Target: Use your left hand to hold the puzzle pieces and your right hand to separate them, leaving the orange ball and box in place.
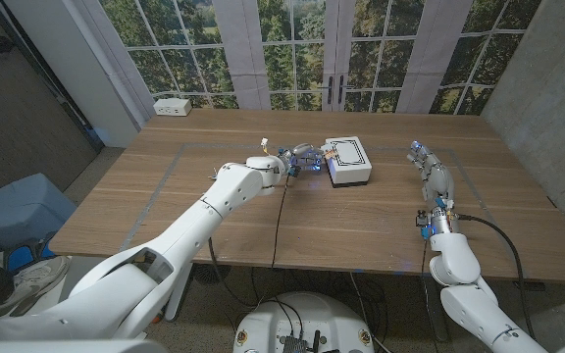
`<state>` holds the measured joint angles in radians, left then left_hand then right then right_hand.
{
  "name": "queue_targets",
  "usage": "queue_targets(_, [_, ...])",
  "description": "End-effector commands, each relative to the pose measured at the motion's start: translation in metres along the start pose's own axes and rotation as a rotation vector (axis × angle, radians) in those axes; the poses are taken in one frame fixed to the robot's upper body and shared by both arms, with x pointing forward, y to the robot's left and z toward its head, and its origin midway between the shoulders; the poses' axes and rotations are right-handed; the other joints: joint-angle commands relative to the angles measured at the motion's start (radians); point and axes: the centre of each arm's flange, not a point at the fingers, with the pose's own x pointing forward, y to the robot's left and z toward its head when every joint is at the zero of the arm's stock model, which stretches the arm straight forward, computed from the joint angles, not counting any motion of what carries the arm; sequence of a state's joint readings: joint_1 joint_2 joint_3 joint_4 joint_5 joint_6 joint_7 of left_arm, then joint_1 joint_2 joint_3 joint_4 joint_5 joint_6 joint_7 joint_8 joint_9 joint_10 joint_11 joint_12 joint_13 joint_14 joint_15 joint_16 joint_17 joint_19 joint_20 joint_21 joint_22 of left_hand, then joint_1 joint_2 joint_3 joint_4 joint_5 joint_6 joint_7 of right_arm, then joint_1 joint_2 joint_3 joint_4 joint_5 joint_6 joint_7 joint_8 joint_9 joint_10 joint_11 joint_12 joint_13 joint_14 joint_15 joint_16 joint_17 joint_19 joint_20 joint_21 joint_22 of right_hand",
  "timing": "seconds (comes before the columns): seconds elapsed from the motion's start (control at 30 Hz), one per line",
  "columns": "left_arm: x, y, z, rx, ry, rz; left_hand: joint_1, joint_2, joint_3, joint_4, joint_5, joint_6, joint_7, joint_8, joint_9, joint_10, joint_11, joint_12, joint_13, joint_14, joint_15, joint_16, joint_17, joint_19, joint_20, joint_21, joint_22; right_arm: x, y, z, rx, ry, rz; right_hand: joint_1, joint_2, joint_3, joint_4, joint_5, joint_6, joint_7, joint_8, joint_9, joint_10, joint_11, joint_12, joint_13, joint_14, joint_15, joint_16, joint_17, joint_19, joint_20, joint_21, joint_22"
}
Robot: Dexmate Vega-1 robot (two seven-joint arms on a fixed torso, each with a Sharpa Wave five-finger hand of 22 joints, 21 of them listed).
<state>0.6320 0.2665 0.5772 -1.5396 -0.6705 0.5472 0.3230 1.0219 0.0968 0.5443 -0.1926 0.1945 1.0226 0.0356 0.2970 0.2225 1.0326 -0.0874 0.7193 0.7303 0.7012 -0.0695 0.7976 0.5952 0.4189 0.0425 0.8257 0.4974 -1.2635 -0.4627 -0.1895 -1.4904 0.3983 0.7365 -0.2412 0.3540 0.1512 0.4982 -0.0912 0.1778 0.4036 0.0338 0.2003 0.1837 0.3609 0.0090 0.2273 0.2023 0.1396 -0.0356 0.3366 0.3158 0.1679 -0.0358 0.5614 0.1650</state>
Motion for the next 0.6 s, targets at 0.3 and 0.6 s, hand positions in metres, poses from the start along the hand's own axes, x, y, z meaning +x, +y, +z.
queue_targets(0.3, [-0.014,0.005,0.001,-0.275,0.006,-0.026,0.027,-0.011,-0.022,0.003,0.011,0.069,0.035,0.005,0.034,-0.016,-0.017,0.023,0.042,-0.041,-0.12,-0.004,0.026,-0.04,-0.001,0.028,0.018,0.005,0.014,0.012,-0.11,-0.008,-0.04,0.081,-0.009,0.031,-0.08,0.021,0.01,-0.01,0.001,0.003,0.015,-0.015,-0.006,0.004,0.049,-0.014,0.0,-0.025,0.04,-0.006,-0.017,0.006])
queue_targets(0.6, [-0.023,0.006,0.001,-0.353,-0.033,-0.042,0.034,-0.011,-0.027,0.006,0.013,0.074,0.04,0.001,0.041,-0.019,-0.016,0.031,0.049,-0.041,-0.124,-0.007,0.027,-0.046,-0.007,0.044,0.025,0.006,0.025,0.022,-0.22,-0.003,-0.06,0.109,-0.039,0.02,-0.09,0.024,0.019,-0.025,0.006,0.005,0.017,-0.026,-0.005,0.012,0.076,-0.033,0.015,-0.017,0.046,0.067,-0.023,0.012])
